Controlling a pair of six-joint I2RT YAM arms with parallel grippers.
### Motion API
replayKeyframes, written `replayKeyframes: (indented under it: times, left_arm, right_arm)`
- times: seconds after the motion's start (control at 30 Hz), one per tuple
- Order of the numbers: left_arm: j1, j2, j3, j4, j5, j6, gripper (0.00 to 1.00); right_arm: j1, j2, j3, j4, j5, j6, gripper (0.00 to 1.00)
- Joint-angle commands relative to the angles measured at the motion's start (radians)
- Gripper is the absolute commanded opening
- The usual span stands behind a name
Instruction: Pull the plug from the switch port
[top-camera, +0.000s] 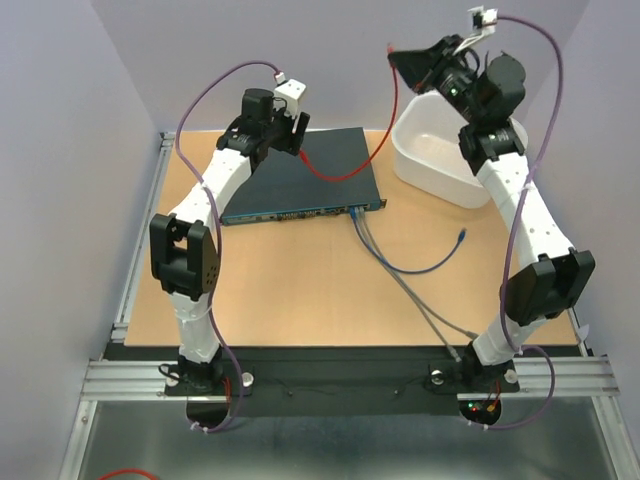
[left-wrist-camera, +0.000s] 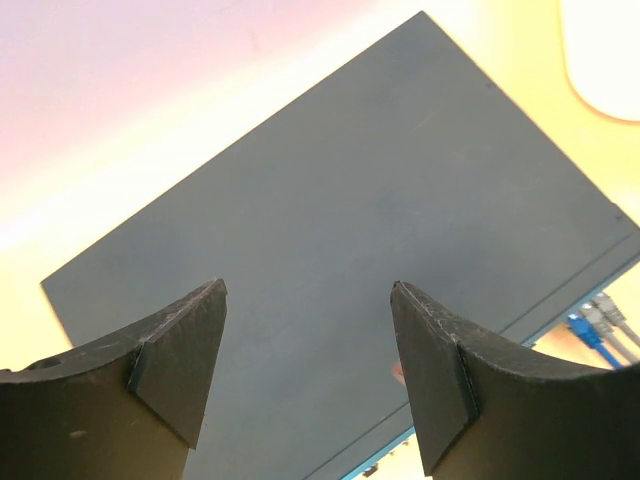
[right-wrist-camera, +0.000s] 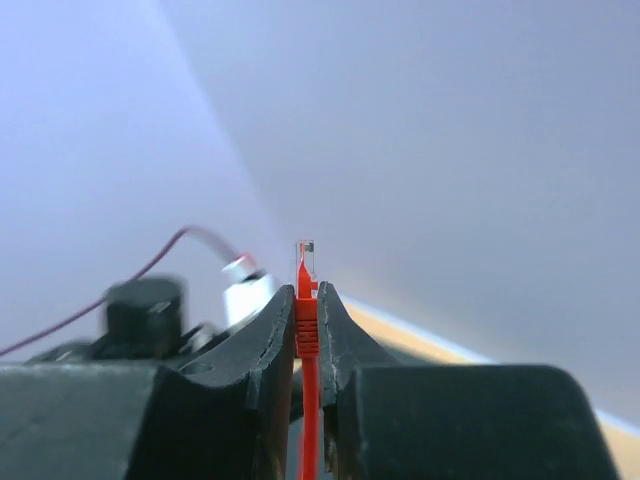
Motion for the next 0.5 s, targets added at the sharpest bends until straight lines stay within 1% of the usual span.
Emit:
replayKeyframes:
  times: [0.0,0.03,0.07,0.13,0.17,0.2,0.3,0.43,0.47]
  left_arm:
    - [0.002,-0.061,0.02,-0.024,-0.018,0.029,0.79]
    - [0.002,-0.064,0.011,-0.023,-0.021,0.029,0.79]
    - [0.004,-0.067,0.006,-0.023,-0.022,0.028,0.79]
    - [0.005,-0.075,0.002,-0.024,-0.024,0.032,0.79]
    - [0.005,-0.076,-0.004,-0.024,-0.025,0.035,0.79]
    - [0.005,-0.081,-0.006,-0.024,-0.028,0.035,0.79]
    - [0.007,-0.085,-0.004,-0.023,-0.035,0.041,0.79]
    - [0.008,-0.085,-0.015,-0.018,-0.03,0.04,0.79]
    - [0.008,-0.085,-0.02,-0.017,-0.028,0.04,0.79]
  right_arm:
    - [-0.071,0.048,0.152,-0.064,0.225,-0.137,0.0]
    - [-0.079,0.054,0.168,-0.07,0.276,-0.172,0.0]
    - [-0.085,0.055,0.179,-0.073,0.324,-0.247,0.0]
    - [-0.114,0.072,0.191,-0.07,0.432,-0.31,0.01]
    - [-0.125,0.084,0.202,-0.073,0.457,-0.337,0.01]
    - [-0.157,0.097,0.231,-0.079,0.462,-0.37,0.0]
    - [-0.209,0.127,0.257,-0.105,0.415,-0.375,0.0]
    - [-0.218,0.138,0.193,-0.108,0.417,-0.421,0.01]
    - [-0.246,0.149,0.179,-0.108,0.415,-0.441,0.0]
